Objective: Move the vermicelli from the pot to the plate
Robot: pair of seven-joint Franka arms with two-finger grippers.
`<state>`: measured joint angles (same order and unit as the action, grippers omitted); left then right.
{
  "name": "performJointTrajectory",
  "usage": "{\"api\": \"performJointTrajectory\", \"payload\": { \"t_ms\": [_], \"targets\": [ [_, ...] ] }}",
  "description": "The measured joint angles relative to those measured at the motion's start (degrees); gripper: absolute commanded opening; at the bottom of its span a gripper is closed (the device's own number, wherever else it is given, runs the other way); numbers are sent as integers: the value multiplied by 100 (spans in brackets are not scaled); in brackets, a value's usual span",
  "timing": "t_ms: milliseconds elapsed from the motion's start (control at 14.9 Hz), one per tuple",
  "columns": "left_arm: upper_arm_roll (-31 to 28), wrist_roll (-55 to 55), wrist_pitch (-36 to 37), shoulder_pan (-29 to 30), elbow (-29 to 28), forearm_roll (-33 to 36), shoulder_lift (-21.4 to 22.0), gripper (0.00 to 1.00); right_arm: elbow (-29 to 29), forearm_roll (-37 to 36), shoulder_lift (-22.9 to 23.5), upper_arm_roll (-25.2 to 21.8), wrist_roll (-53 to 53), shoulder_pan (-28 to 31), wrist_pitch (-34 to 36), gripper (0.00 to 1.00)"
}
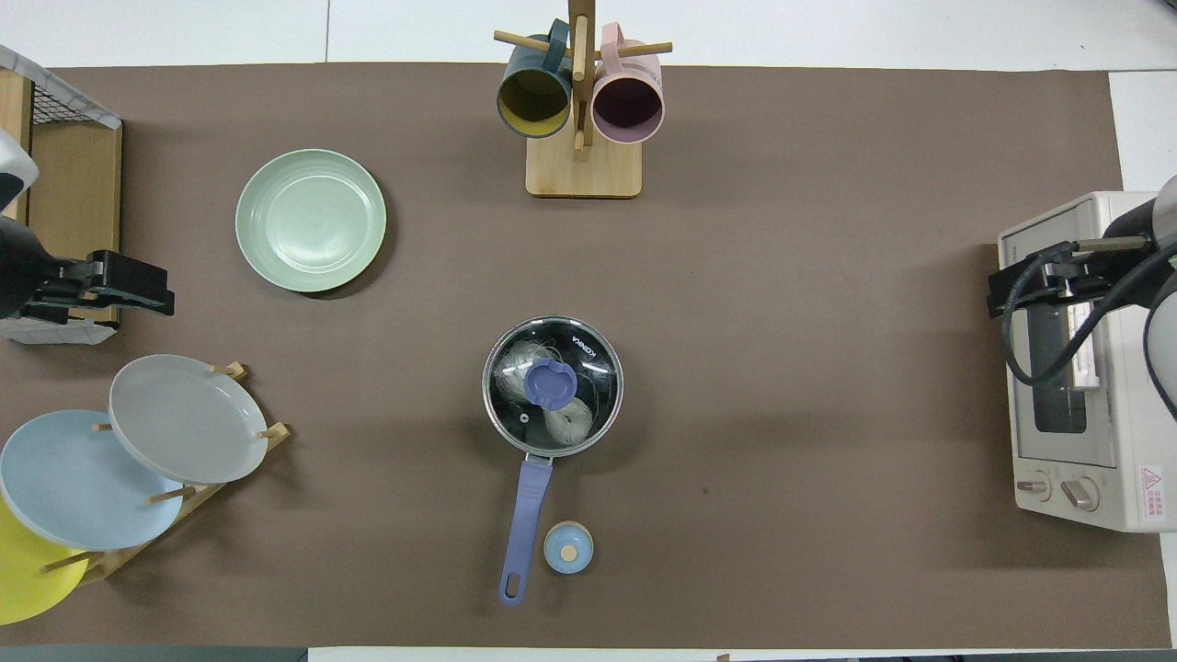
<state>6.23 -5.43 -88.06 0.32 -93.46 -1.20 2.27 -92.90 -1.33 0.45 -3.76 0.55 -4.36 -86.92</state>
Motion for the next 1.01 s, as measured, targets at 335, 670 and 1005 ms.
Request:
{"api": "performJointTrajectory", "payload": {
  "t_ms": [335, 670, 1005],
  "targets": [
    [0, 0, 0, 0, 0, 0, 0, 100, 0, 0, 0, 0, 0, 0, 0, 100],
    [0, 0, 0, 0, 0, 0, 0, 100, -6, 0, 0, 10, 0, -42, 0, 100],
    [0, 0, 0, 0, 0, 0, 0, 100, -29, 24, 0, 55, 8, -417, -9, 100]
  ]
}}
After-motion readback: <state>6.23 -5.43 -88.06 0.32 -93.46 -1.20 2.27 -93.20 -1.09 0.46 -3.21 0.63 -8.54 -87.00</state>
